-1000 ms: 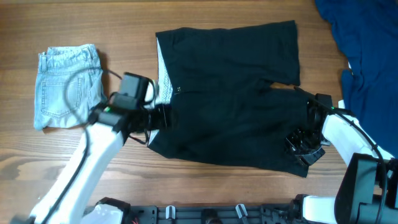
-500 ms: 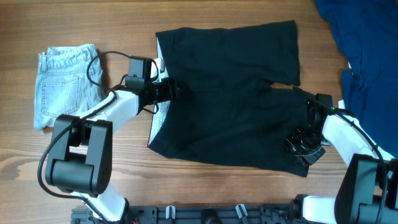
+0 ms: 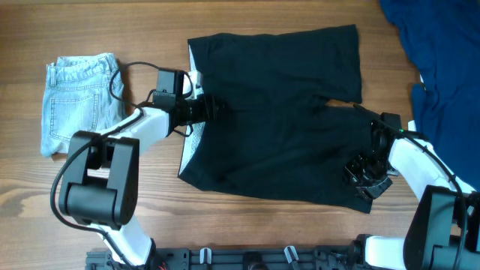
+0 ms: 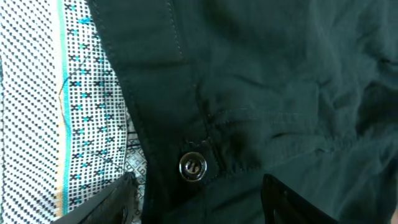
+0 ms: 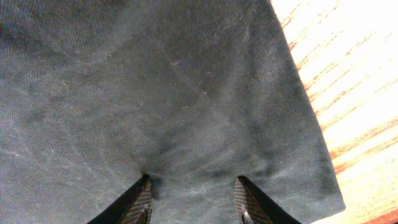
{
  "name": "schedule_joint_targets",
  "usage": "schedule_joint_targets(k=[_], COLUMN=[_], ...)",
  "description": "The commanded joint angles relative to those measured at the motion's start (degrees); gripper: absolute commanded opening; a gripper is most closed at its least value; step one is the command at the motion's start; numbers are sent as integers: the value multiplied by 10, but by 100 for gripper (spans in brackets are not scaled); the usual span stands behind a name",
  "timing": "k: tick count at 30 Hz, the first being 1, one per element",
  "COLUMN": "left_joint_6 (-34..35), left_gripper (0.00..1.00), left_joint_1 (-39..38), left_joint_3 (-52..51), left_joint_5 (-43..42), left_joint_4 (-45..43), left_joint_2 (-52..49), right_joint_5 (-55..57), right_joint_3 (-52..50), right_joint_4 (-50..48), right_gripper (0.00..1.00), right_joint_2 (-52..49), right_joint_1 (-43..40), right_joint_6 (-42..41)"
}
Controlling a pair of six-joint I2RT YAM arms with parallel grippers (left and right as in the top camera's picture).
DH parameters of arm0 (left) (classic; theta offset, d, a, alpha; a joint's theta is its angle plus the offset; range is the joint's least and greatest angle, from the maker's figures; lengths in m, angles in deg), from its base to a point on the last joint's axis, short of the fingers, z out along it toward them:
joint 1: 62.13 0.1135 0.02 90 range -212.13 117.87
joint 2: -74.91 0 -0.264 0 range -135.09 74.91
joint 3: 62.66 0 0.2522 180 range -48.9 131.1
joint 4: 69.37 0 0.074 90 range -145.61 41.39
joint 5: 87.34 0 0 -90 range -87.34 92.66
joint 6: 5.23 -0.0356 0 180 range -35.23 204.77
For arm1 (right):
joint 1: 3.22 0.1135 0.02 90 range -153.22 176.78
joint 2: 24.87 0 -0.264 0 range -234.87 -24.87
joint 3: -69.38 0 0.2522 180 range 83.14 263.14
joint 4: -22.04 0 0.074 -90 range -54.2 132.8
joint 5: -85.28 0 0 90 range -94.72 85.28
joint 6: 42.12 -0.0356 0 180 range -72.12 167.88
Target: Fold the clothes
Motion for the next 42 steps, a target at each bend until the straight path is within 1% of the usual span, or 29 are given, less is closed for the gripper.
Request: schedule_joint_targets(k=[1,3,7,9,10,13,15,17,18,21,23,24,25,27,28,30,31,33,36,38,42], left_joint_6=[-11,-11,-11,-11,-11,-11,-11,-12,-12,-11,-12,-12,-11,-11,-11,-10,4,6,6,6,3], left_gripper=[65,67,65,55,48,41,41,41,42,42,38,35,30,8,4,4,4,4,4,4,4], left_joint_1=[0,0,0,1,1,1,1,1,1,1,-4,-7,-10,-9,-9,-5,3,28,62,67,64], left_joint_3=[-5,-5,-5,-5,-5,-5,-5,-5,-5,-5,-5,-5,-5,-5,-5,-5,-5,-5,-5,-5,-5], left_joint_5=[-33,-57,-94,-105,-105,-105,-87,-49,-46,-40,-40,-40,-40,-40,-40,-40,-40,-32,71,104,104], left_joint_4=[0,-8,-49,-68,-71,-70,-50,-17,-6,-5,-6,-5,-9,-23,-29,-29,-24,-1,94,133,134], left_joint_2=[-19,-19,-19,-19,-19,-19,-19,-19,-19,-19,-24,-26,-26,-26,-25,-16,1,42,81,80,80], right_joint_5=[14,14,14,14,14,14,14,14,14,14,14,14,14,14,14,14,14,7,2,-1,-3], right_joint_3=[-9,-9,-9,-9,-9,-9,-9,-9,-9,-9,-9,-9,-9,-9,-9,-9,-9,-9,-9,-9,-10], right_joint_4=[-19,-19,-19,-19,-19,-19,-19,-22,-22,-23,-23,-23,-23,-23,-23,-23,-23,-24,-27,-19,-1], right_gripper=[44,44,44,44,44,44,44,44,44,44,44,44,44,44,44,44,44,44,44,44,45], right_joint_2=[-10,-10,-10,-10,-10,-10,-10,-10,-10,-10,-10,-10,-10,-10,-10,-10,-10,-10,-10,-10,-10], right_joint_1=[-2,-2,-2,-2,-2,-2,-2,-2,-2,-2,-2,-2,-2,-2,-2,-2,-2,-2,-2,-2,-2], right_joint_6=[1,1,1,1,1,1,1,1,1,2,2,2,2,2,2,2,2,16,19,19,19])
